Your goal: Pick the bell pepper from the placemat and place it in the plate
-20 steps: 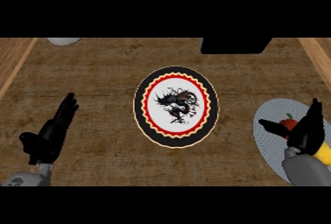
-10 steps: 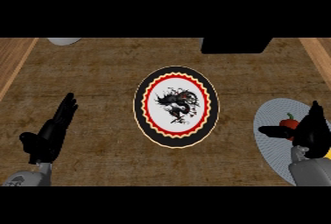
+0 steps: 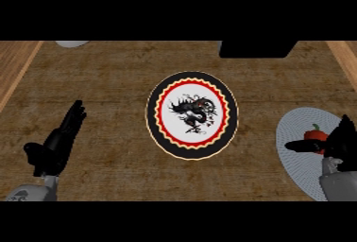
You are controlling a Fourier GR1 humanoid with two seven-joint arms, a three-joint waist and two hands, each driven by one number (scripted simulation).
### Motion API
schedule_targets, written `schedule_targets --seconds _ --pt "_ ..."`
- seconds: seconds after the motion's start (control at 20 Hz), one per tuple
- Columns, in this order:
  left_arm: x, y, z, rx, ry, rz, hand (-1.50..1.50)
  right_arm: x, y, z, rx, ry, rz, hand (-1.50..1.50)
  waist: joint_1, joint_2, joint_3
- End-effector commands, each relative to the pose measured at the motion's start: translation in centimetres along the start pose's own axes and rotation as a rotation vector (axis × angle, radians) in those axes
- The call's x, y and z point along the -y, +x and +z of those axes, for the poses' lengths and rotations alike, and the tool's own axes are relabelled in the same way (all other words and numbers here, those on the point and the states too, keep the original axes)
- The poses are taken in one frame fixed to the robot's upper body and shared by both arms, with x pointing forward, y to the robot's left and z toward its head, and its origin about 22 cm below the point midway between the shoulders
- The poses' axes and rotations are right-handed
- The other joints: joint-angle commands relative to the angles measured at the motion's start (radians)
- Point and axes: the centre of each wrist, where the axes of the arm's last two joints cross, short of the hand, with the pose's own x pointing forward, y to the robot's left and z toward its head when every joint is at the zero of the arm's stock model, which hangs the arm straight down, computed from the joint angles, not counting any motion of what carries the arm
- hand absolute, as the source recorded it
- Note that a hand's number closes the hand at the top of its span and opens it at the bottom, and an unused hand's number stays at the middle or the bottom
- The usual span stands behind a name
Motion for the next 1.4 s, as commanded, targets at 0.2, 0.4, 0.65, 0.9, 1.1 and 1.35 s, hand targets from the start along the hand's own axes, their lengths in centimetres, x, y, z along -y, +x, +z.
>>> schedule_targets --seconds 0.2,0.4,0.65,0.9,1.1,1.35 --pt "0.5 -1.0 0.4 -0.012 -0.011 0.003 0.00 -1.4 -0.5 -1.7 -0.099 0.057 0.045 -1.50 0.003 0.001 0.001" --pt "-1.1 -0.3 -0.9 -0.005 -0.007 -0.006 0.00 -1.4 0.2 -2.3 -0.152 0.025 0.098 -1.50 0.004 0.002 0.000" --pt "0.8 0.7 1.4 -0.007 -0.019 -0.007 0.00 -2.7 -1.7 -3.3 -0.172 0.048 0.111 -1.50 0.007 0.000 0.001" --pt "-0.8 -0.5 0.1 0.006 -0.002 0.004 0.00 -1.7 -1.9 -5.9 -0.062 0.144 0.098 1.50 0.005 0.001 0.001" --pt "-0.7 1.2 0.9 0.008 -0.007 -0.002 0.00 -3.6 -1.7 -6.4 -0.055 0.119 0.100 1.50 0.009 0.001 0.001" --pt "-1.0 -0.5 -0.2 0.004 0.011 -0.012 0.00 -4.6 -4.1 -3.2 0.209 0.212 0.170 1.50 -0.010 -0.003 0.000"
